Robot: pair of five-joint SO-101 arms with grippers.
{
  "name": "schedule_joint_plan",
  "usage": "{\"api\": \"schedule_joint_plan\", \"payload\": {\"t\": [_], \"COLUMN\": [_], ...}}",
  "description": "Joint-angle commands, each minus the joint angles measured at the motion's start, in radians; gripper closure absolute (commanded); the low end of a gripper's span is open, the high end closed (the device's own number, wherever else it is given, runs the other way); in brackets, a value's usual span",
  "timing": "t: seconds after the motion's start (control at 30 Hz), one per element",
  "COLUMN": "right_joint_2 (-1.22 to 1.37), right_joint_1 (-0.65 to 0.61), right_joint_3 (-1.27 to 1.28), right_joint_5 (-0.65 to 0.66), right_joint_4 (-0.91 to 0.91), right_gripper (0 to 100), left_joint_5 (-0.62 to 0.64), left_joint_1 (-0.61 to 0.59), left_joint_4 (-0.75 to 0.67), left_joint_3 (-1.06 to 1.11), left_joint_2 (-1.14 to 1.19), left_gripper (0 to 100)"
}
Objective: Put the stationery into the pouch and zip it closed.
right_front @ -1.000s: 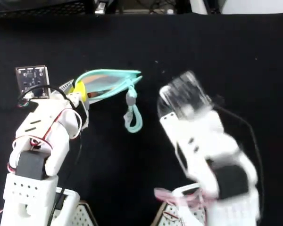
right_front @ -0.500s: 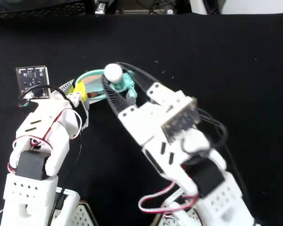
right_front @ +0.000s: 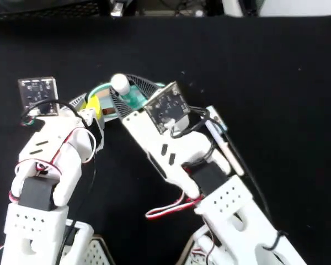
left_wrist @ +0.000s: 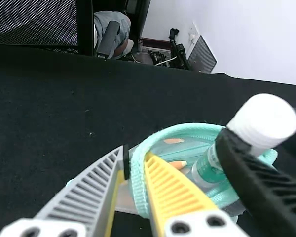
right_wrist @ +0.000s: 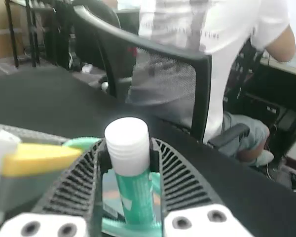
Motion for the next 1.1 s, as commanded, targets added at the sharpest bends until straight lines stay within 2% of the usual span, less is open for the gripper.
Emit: {"api": "schedule_joint_plan", "payload": {"t": [0.0,0.17,0.33,0.7,0.8,0.93,1.07], "right_joint_2": [0.005,0.005,0.004,-0.073,-0.096,-0.051,0.133], "right_joint_1": [0.028,0.04,0.04,0.052,0.195,0.485,0.617], "right_joint_3": [0.008,-0.03,-0.12,-0.591,-0.671,-0.598,-0.437], "right_joint_5": [-0.006,-0.011,-0.012,-0.005,-0.005,-0.006,0.034], "right_joint_4": [0.008,0.201,0.353,0.743,0.796,0.824,0.819], "right_gripper": [98.4,97.5,81.0,81.0,81.1,81.1,81.1], "left_joint_5": [0.006,0.006,0.006,0.006,0.006,0.006,-0.009], "left_joint_1": [-0.024,-0.024,-0.024,-0.024,-0.024,-0.024,-0.024], "left_joint_4": [0.023,0.023,0.023,0.023,0.023,0.023,0.002], "left_joint_3": [0.143,0.143,0.143,0.143,0.143,0.148,0.159], "left_joint_2": [0.035,0.035,0.035,0.035,0.035,0.035,0.035], "left_gripper": [97,97,97,97,97,97,97]}}
